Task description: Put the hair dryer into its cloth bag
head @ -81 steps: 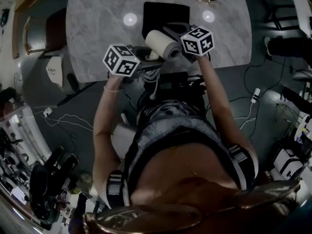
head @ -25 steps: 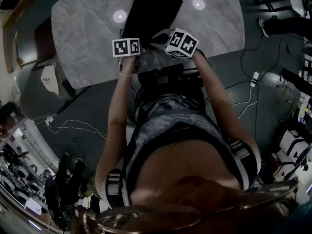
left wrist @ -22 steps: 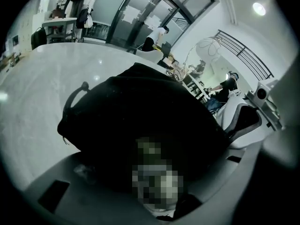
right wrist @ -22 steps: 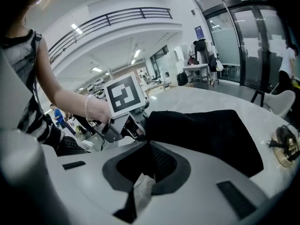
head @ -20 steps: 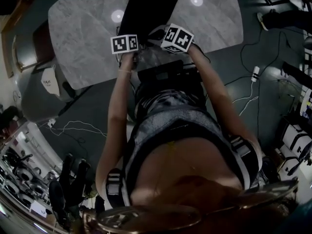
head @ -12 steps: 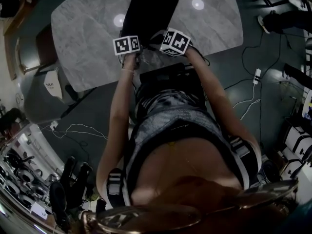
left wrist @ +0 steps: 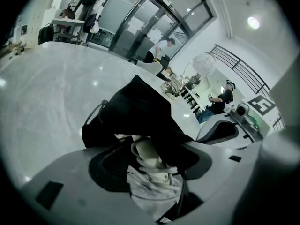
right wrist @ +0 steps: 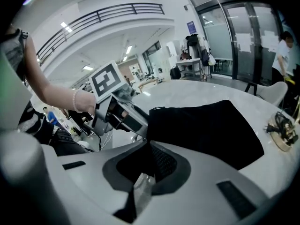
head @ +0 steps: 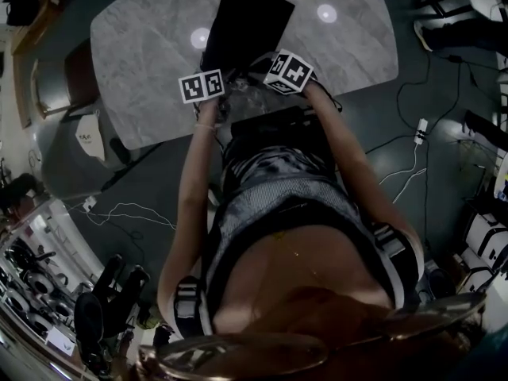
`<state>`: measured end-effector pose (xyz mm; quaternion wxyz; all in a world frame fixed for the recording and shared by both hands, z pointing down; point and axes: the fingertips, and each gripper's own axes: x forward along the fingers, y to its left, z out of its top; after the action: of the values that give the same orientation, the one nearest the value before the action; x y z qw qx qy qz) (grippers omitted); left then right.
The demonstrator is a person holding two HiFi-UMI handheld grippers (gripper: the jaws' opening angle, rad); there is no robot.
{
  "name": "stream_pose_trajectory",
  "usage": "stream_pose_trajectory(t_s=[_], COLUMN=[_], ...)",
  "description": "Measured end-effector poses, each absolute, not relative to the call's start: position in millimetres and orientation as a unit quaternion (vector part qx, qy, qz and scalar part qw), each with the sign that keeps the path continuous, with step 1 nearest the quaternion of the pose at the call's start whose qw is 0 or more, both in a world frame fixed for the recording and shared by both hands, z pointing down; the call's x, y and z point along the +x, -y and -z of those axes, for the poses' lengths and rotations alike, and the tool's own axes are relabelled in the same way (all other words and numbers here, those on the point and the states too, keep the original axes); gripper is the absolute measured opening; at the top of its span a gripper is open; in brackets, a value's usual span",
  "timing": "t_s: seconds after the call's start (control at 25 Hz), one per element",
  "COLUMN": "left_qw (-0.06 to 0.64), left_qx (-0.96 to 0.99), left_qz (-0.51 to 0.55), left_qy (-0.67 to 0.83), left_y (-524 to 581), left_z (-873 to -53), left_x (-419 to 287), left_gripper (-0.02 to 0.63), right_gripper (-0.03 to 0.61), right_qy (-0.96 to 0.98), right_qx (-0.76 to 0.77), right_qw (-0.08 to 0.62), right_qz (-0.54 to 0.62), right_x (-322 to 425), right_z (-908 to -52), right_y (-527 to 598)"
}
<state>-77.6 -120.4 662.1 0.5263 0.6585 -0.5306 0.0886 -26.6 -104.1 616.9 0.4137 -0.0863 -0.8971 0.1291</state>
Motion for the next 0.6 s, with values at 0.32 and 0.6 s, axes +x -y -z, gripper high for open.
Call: stream_pose_trajectory(t_s=[0.32,0.6], left_qw=[0.502,0.534], left_qx=[0.669,0.615], left_qz=[-0.020,0.006], left_qy=[0.548,0.580], left_y=[79.0,18.4], left_z=[-623.3,-637.6], left_x=[-72.5,-64.8], left_gripper=[0.282,0.308], right_gripper=[0.069,0.069], right_qy=[0.897,0.901], right_qx=[-0.079,-0.059], right_qw=[0.417,0.413], right_qz=[-0.124,-0.118], right_x=[-20.1,-13.8], right_z=[-618.5,-616.5], right_y=[105.1,112.1])
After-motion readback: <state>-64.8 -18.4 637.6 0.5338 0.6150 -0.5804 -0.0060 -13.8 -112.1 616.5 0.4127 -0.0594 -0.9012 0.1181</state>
